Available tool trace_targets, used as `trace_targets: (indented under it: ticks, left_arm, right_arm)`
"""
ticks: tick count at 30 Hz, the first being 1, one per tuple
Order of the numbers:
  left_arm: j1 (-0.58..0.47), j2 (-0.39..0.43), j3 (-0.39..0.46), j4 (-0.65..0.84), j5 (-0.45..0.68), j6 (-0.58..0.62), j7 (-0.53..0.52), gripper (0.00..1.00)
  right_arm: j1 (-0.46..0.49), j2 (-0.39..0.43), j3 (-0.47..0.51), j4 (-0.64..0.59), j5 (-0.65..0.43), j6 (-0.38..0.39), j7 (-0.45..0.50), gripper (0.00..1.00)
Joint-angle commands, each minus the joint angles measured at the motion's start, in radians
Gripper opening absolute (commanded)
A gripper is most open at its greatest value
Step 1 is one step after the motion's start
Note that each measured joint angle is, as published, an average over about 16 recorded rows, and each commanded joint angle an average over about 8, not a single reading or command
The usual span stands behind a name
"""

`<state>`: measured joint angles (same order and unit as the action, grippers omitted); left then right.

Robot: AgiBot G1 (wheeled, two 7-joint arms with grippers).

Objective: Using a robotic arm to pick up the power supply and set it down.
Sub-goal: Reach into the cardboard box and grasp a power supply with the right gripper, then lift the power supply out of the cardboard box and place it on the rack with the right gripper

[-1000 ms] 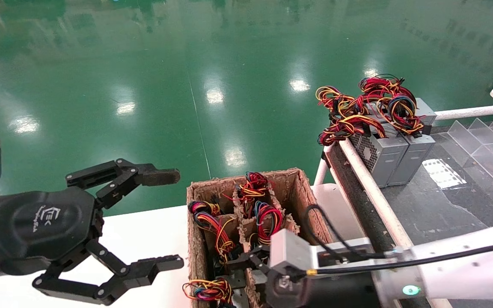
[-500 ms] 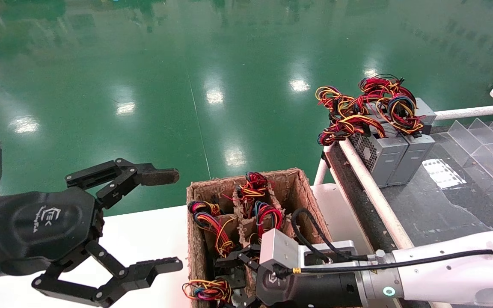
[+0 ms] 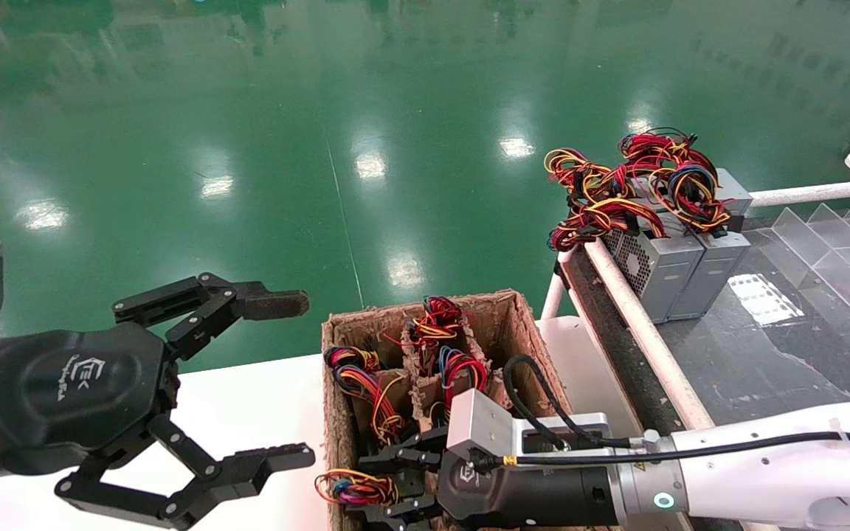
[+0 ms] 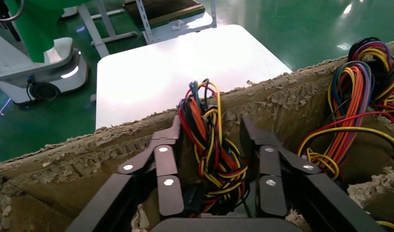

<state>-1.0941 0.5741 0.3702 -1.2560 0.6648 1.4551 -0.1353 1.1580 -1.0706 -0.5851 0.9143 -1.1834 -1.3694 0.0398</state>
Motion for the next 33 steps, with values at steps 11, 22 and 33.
trace_targets:
  ticks: [11, 22, 33]
  left_arm:
    - [0.000, 0.000, 0.000, 0.000, 0.000, 0.000, 0.000, 1.00]
    - [0.000, 0.000, 0.000, 0.000, 0.000, 0.000, 0.000, 1.00]
    - [0.000, 0.000, 0.000, 0.000, 0.000, 0.000, 0.000, 1.00]
  right_arm:
    - [0.002, 0.000, 0.014, -0.041, 0.023, -0.014, -0.033, 0.00]
    - [-0.001, 0.021, 0.042, -0.045, 0.070, -0.038, -0.048, 0.00]
    - [0.010, 0.055, 0.090, 0.007, 0.144, -0.068, -0.060, 0.00]
